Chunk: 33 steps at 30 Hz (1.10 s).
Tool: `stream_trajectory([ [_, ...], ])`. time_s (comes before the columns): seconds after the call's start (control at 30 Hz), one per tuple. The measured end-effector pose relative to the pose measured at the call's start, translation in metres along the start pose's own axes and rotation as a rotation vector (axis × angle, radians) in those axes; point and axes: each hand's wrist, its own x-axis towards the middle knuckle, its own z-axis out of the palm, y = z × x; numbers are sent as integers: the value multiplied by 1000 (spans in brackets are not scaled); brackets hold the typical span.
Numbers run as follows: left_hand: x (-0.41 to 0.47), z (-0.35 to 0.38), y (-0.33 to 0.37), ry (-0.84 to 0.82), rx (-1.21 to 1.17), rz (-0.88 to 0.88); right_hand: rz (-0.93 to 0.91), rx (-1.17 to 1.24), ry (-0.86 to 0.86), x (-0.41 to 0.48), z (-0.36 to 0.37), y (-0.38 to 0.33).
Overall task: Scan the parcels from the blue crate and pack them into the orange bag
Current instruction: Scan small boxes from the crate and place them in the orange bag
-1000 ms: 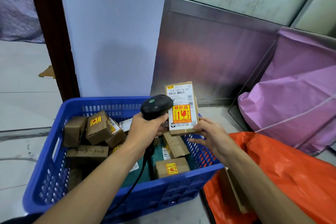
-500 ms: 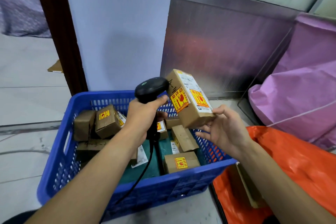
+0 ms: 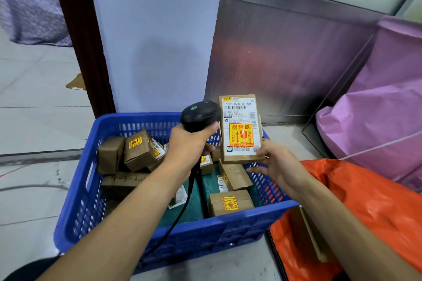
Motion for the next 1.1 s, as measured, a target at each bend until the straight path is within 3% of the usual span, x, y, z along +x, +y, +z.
stream_trajectory([
  [0.3,-3,1,-4,13,74,-26,6,-294,108,-1,11,1],
  [0.53,-9,3,-3,-30,114,-37,-18,-286,199,2,7,2],
  [0.7,-10,0,1,-115,84,-25,-67,-463,336,8,-6,5],
  [0.87,-14,1,3,-240,83,19,-66,-483,357,15,-15,11],
  [1.1,-13,3,-1,-249,89,-20,-81,-489,361,16,-19,13],
])
